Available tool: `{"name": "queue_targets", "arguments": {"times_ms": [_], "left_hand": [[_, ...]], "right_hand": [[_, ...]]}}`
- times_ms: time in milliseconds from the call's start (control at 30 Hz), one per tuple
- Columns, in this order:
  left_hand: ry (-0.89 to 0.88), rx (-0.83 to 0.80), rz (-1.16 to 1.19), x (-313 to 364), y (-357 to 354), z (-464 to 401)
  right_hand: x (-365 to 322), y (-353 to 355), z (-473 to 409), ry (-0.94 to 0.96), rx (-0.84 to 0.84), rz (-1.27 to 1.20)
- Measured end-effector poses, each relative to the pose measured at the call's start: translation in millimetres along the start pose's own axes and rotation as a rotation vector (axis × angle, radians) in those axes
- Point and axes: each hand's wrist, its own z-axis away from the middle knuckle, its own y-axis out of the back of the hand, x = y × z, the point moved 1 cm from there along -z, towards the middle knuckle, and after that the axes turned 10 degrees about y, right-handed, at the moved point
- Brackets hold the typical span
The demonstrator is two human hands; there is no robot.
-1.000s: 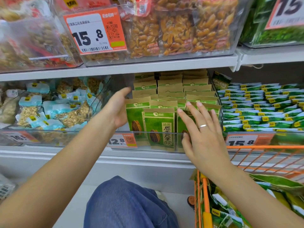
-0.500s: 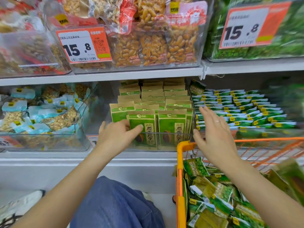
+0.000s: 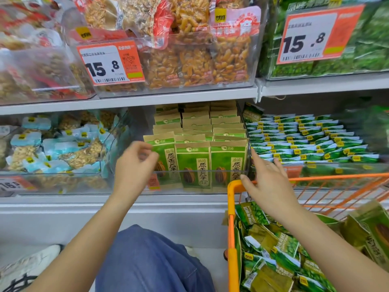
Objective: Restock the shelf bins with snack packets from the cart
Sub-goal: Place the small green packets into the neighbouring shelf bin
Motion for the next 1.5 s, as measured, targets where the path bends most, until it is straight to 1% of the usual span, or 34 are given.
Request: {"name": "queue_targets", "arguments": {"times_ms": [33, 67, 133, 167, 200, 267, 333, 400, 467, 500, 533, 567, 600, 633, 667, 700, 733, 767, 800, 867, 900, 933, 967, 1000, 1067, 1133, 1200, 1233, 1300, 1367, 1433, 1467, 1500], "left_hand": [[0.050, 0.055, -0.015, -3.5, 6.4, -7.8], [0.132, 0.012, -0.136, -7.8, 8.7, -18.2], [0.254, -0.225, -0.391, -10.6, 3.1, -33.1], [0.261, -0.327, -0.445, -9.5, -3.4, -35.7], [0.224, -0.369, -0.478, -6.8, -10.2, -36.3], [0.107, -0.348, -0.522, -3.0, -20.1, -40.1], [0.054, -0.319, -0.523, -3.0, -23.7, -41.8], [0.073, -0.347, -0.490, -7.3, -21.6, -44.6], [0.114, -0.391, -0.489, -11.1, -14.5, -45.1], [0.105, -0.380, -0.521, -10.8, -10.1, -42.9], [0.057, -0.296, -0.562, -8.7, -4.9, -38.5], [-0.025, -0.151, -0.575, -4.6, 0.7, -30.5], [-0.130, -0.004, -0.518, 1.8, 4.8, -19.3], [-0.251, 0.093, -0.418, 11.5, 6.5, -4.4], [-0.368, 0.129, -0.333, 23.9, 6.2, 13.9], [-0.470, 0.118, -0.284, 36.7, 2.3, 31.3], [-0.566, 0.073, -0.254, 48.0, -5.4, 47.5], [-0.641, -0.016, -0.225, 58.6, -16.7, 63.6], [-0.697, -0.144, -0.206, 65.8, -31.3, 78.1], [-0.780, -0.453, -0.235, 72.9, -65.1, 101.4], [-0.810, -0.596, -0.279, 73.1, -82.9, 111.6], [-0.829, -0.704, -0.313, 71.5, -98.8, 119.8], [-0.828, -0.780, -0.334, 69.5, -111.3, 125.7], [-0.818, -0.811, -0.345, 67.0, -121.0, 129.2], [-0.800, -0.764, -0.374, 64.4, -131.8, 131.7], [-0.779, -0.692, -0.383, 63.8, -133.8, 133.7], [-0.763, -0.682, -0.373, 62.9, -133.1, 135.4], [-0.746, -0.696, -0.373, 62.2, -132.7, 135.6], [-0.662, -0.758, -0.312, 62.7, -133.1, 133.7], [-0.498, -0.853, -0.104, 68.3, -134.7, 130.2], [-0.336, -0.973, 0.040, 76.4, -134.7, 127.7], [-0.277, -1.044, 0.053, 80.0, -135.4, 127.7], [-0.266, -1.085, 0.029, 82.5, -137.4, 127.9]], "right_hand": [[-0.2, -0.5, 0.5, 0.001, 0.009, -0.001], [-0.7, -1.2, 0.9, -0.001, 0.014, -0.003], [-1.9, -2.1, 1.0, -0.008, 0.024, -0.012], [-2.2, -2.4, 0.9, -0.008, 0.026, -0.013], [-2.4, -2.6, 0.8, -0.007, 0.028, -0.009], [-2.2, -3.4, 0.9, 0.000, 0.029, -0.003], [-1.9, -2.9, 0.7, -0.002, 0.026, -0.009], [-3.4, 0.4, -0.8, 0.013, -0.004, -0.015], [-2.9, 9.6, -2.0, 0.049, -0.087, -0.035], [0.2, 17.0, -0.5, 0.059, -0.130, -0.069], [4.9, 26.7, 2.5, 0.069, -0.147, -0.104], [11.4, 37.2, 6.9, 0.078, -0.131, -0.127], [18.7, 48.6, 13.2, 0.085, -0.085, -0.141], [25.8, 59.0, 20.9, 0.092, -0.026, -0.153], [32.4, 67.8, 29.8, 0.103, 0.015, -0.162], [38.4, 74.2, 38.9, 0.110, 0.021, -0.155], [43.5, 77.7, 47.7, 0.112, -0.019, -0.121], [48.1, 77.6, 56.2, 0.106, -0.108, -0.072], [51.9, 74.1, 64.0, 0.101, -0.239, -0.020], [55.3, 59.9, 78.4, 0.134, -0.543, 0.052], [54.1, 51.5, 85.9, 0.172, -0.669, 0.055], [50.8, 42.6, 93.9, 0.216, -0.774, 0.039], [46.9, 33.4, 101.8, 0.264, -0.863, 0.027], [42.4, 24.7, 109.4, 0.322, -0.935, 0.037], [31.4, 10.4, 121.0, 0.463, -1.009, 0.120], [21.7, 3.1, 124.1, 0.595, -0.981, 0.236], [19.4, 1.2, 119.3, 0.664, -0.837, 0.258], [20.2, 2.1, 114.7, 0.651, -0.761, 0.221], [24.1, 8.7, 104.8, 0.500, -0.681, 0.042], [32.7, 20.2, 96.0, 0.288, -0.627, -0.189], [44.9, 38.5, 91.3, 0.127, -0.517, -0.417], [51.5, 47.5, 90.2, 0.062, -0.441, -0.539], [58.0, 55.4, 89.8, 0.002, -0.353, -0.669]]}}
